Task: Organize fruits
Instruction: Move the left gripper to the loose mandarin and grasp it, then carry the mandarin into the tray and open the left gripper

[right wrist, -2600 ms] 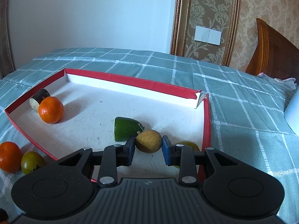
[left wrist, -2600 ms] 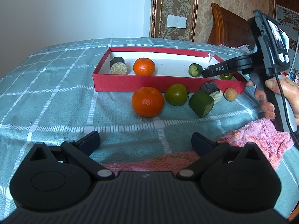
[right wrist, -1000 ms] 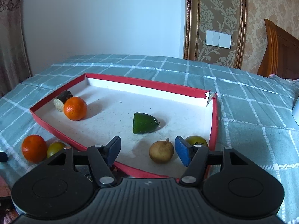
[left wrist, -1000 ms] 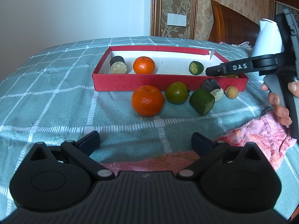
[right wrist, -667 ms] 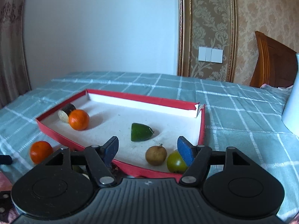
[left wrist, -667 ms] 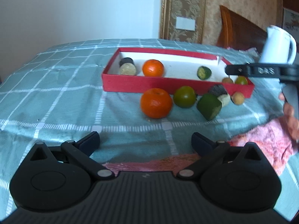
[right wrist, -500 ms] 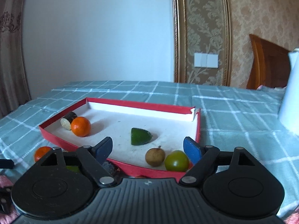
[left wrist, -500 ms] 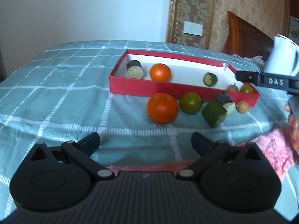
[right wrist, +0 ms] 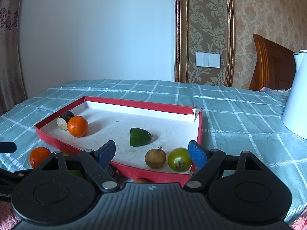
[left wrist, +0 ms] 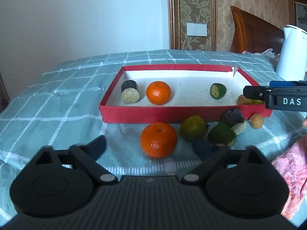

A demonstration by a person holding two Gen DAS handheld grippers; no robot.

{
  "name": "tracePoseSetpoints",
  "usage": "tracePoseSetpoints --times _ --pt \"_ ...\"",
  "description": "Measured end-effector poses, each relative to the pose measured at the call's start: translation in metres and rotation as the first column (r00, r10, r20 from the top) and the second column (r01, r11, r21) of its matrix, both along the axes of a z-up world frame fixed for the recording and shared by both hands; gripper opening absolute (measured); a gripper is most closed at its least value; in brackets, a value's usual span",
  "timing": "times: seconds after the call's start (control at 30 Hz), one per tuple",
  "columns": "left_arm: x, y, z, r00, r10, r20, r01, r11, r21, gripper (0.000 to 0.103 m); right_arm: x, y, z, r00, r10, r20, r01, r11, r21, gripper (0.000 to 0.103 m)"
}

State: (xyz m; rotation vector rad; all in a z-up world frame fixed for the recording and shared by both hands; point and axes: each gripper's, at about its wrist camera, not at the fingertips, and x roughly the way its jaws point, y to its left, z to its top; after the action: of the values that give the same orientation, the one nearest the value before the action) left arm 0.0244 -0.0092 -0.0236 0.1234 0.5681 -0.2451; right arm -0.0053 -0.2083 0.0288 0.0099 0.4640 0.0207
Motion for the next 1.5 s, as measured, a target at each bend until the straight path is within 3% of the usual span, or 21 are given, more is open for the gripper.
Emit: tracePoseSetpoints --times 0.1,0.23,0.27,0.37,0.8,1.07,1.27,1.5 --pt "0.006 0.002 -0.003 1.000 0.005 -0.019 -0.005 1.000 -0.011 0.066 0.000 0.001 -0.001 1.000 0.004 -0.004 -0.004 1.000 0.000 0.083" --pt "0.008 0.002 -0.008 0.999 -0.023 -0.046 0.022 0.999 -0.025 0.053 0.002 0.002 -0.002 1.000 0.007 -0.017 -0.007 1.000 -0.003 0.083" --pt "0.007 0.002 -0.008 0.998 -0.037 -0.042 0.036 0.999 -0.029 0.045 0.003 0.002 -0.002 1.000 0.007 -0.019 -0.007 1.000 -0.002 0.083" --pt "0.005 -0.003 -0.008 0.998 -0.056 -0.035 0.056 0.998 -0.008 0.041 0.002 0.002 -0.002 1.000 0.007 -0.020 -0.007 1.000 -0.004 0.083" --pt "0.001 0.002 -0.003 0.998 -0.061 -0.031 0.060 0.998 -0.028 0.039 0.005 0.003 -0.006 0.999 0.000 -0.042 -0.001 1.000 -0.011 0.083" --pt "0.002 0.008 0.019 0.998 -0.060 0.019 0.061 0.997 -0.047 0.039 0.006 0.005 -0.008 0.999 -0.002 -0.051 0.001 1.000 -0.020 0.083" --pt "0.020 0.010 0.031 0.999 -0.041 0.029 0.042 0.997 -0.061 0.039 0.007 0.005 -0.008 0.999 -0.005 -0.054 0.004 1.000 -0.022 0.083" --pt "0.055 0.011 0.034 0.999 -0.030 -0.021 0.027 0.995 -0.097 0.039 0.007 0.005 -0.008 0.999 -0.006 -0.054 0.005 1.000 -0.023 0.083"
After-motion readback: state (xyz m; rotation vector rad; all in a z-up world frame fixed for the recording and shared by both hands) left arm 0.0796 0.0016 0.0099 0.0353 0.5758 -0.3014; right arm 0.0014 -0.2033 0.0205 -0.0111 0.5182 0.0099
